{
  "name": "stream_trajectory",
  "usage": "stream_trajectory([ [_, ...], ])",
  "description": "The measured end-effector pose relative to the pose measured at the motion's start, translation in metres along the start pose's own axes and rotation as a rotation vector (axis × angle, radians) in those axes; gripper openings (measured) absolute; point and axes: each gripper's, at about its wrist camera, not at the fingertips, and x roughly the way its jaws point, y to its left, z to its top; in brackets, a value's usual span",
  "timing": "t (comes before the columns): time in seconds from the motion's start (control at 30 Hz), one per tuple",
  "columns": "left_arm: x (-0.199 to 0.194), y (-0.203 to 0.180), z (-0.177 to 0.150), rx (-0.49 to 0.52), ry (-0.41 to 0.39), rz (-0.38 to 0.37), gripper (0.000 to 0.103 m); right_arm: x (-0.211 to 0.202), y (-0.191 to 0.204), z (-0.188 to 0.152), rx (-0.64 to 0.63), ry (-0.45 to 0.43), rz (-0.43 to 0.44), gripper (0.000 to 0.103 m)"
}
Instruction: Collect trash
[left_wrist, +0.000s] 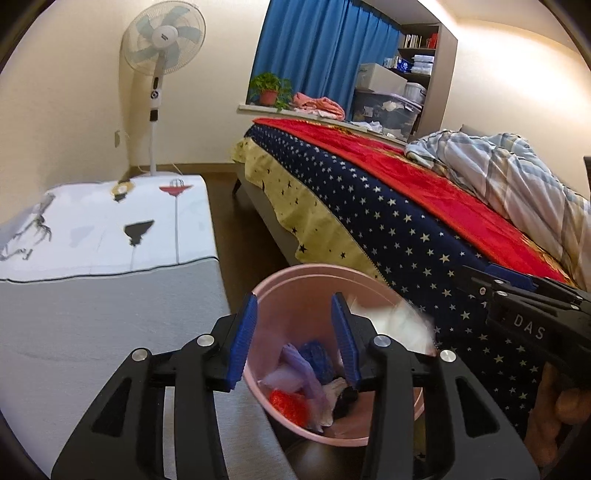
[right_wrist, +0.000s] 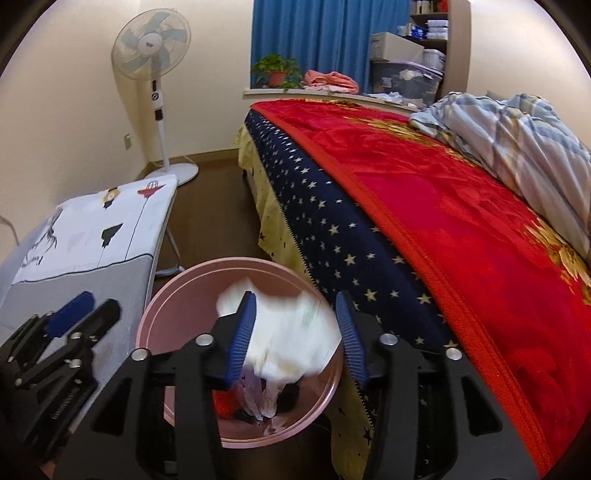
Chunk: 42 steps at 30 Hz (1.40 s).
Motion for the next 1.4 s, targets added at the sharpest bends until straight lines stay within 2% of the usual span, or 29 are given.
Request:
stream_trajectory([
  [0.23,-0.042,0.018,0.004,0.002,-0.046,0.061,0.069,-0.030,-0.004,0.002,0.034,-0.082,0.035,0.087],
  [0.27,-0.050,0.020,0.005,0.005,-0.052,0.076,0.075,-0.035,-0.003,0.001,0.032,-0.096,0.043,0.089],
  [0.4,-0.078,0.030,0.006,-0.011,-0.070,0.126,0.081,-0.052,0.001,-0.004,0.034,-0.129,0.071,0.098],
  [0.47,-0.090,0.033,0.004,-0.018,-0.076,0.145,0.086,-0.059,0.004,-0.009,0.036,-0.135,0.086,0.098],
  [0.8,-0.143,0.037,-0.017,0.003,-0.065,0.201,0.094,-0.092,0.028,-0.039,0.026,-0.133,0.174,0.098],
  [0.97,-0.169,0.046,-0.033,-0.010,-0.061,0.239,0.095,-0.114,0.043,-0.059,0.005,-0.142,0.176,0.098],
  [1.2,-0.205,0.073,-0.059,-0.097,-0.055,0.320,0.095,-0.139,0.062,-0.092,-0.034,-0.132,0.161,0.098],
  [1.4,-0.213,0.081,-0.084,-0.142,-0.041,0.354,0.095,-0.143,0.075,-0.106,-0.071,-0.125,0.151,0.098],
])
